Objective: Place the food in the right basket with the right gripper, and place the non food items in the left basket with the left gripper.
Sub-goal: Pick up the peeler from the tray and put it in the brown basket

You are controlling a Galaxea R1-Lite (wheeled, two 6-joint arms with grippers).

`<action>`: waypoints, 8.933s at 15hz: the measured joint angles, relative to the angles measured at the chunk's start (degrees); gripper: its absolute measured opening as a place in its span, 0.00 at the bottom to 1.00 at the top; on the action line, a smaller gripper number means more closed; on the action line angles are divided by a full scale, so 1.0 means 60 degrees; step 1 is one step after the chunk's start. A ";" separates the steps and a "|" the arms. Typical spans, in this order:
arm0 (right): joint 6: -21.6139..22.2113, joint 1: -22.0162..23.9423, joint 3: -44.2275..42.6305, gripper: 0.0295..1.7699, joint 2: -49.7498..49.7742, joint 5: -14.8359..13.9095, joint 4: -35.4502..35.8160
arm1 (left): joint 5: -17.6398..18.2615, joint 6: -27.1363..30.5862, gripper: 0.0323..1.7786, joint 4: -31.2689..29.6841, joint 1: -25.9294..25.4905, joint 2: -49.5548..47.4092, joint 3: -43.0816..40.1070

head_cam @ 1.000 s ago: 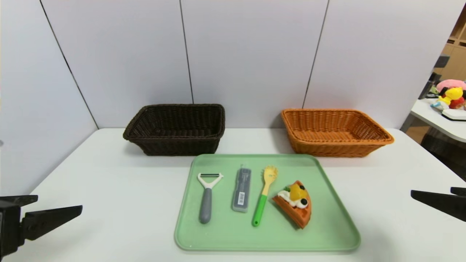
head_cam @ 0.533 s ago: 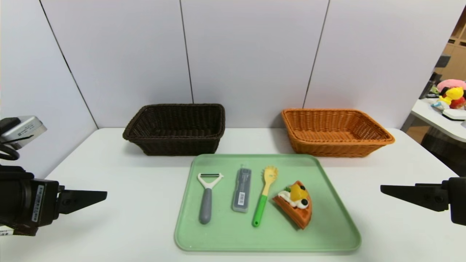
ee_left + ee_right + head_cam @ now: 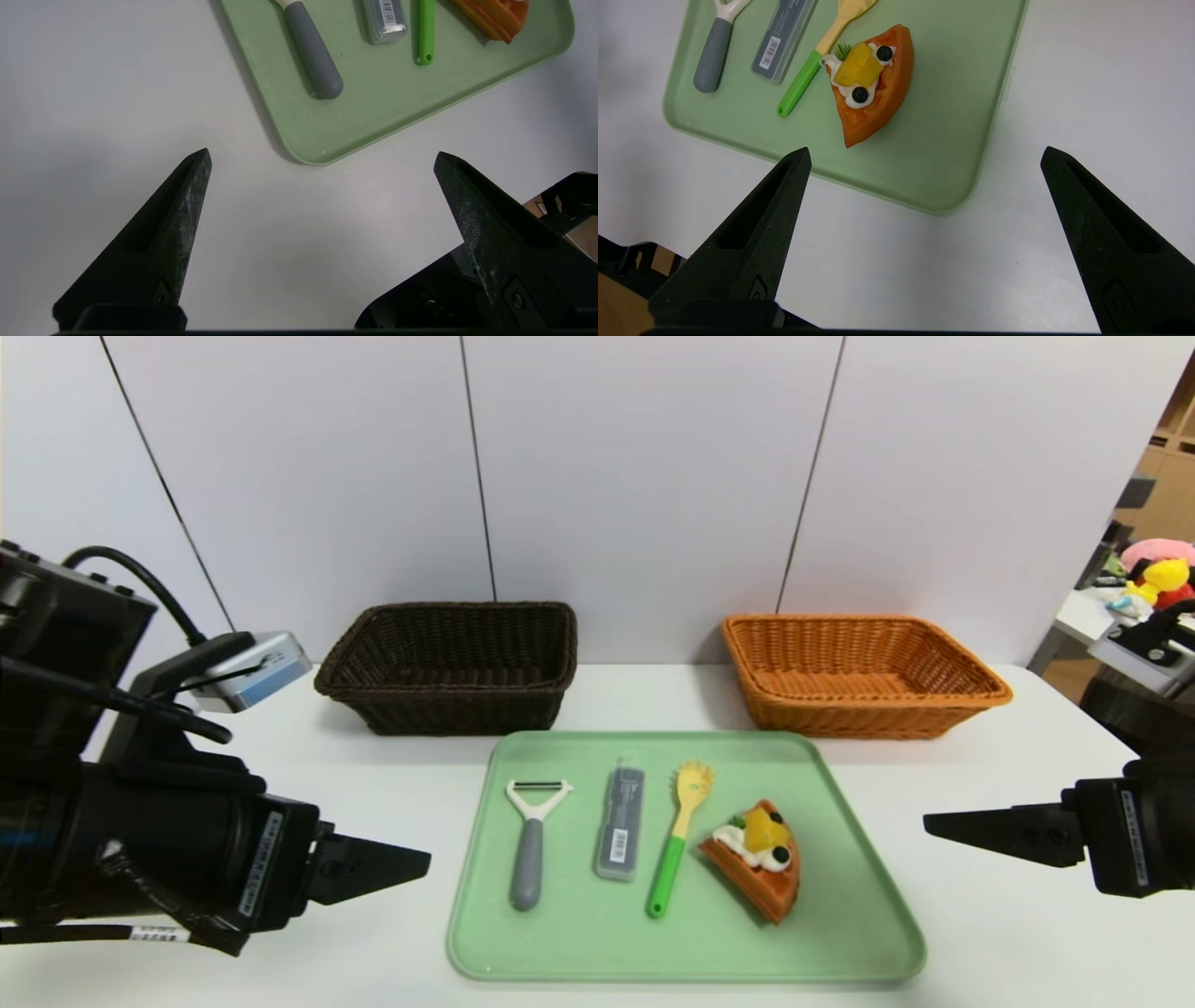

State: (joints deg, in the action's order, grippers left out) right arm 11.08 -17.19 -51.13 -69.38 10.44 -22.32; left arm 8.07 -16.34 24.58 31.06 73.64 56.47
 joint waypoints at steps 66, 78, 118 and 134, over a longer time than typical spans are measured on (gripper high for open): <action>0.0077 0.0069 0.0345 0.96 0.0561 -0.0016 0.0041 | -0.4322 -0.3194 0.13 -0.0766 0.2282 0.6429 0.2607; 0.0077 0.0069 0.0437 0.96 0.0717 -0.0030 0.0095 | -0.4299 0.1089 0.13 0.0258 0.1268 0.3759 0.3842; 0.0136 0.0358 0.0809 0.96 0.0717 -0.0049 0.0150 | 0.0492 1.0319 0.67 -0.1634 -0.3653 0.8237 0.8068; 0.0122 0.0372 0.0975 0.96 0.0886 -0.0051 0.0134 | -0.3350 -0.0408 0.92 0.3259 -0.0037 0.6611 0.9263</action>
State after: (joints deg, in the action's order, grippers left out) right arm 11.81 -14.96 -45.28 -64.06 10.13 -21.52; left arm -12.03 -18.79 44.13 30.84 113.31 112.04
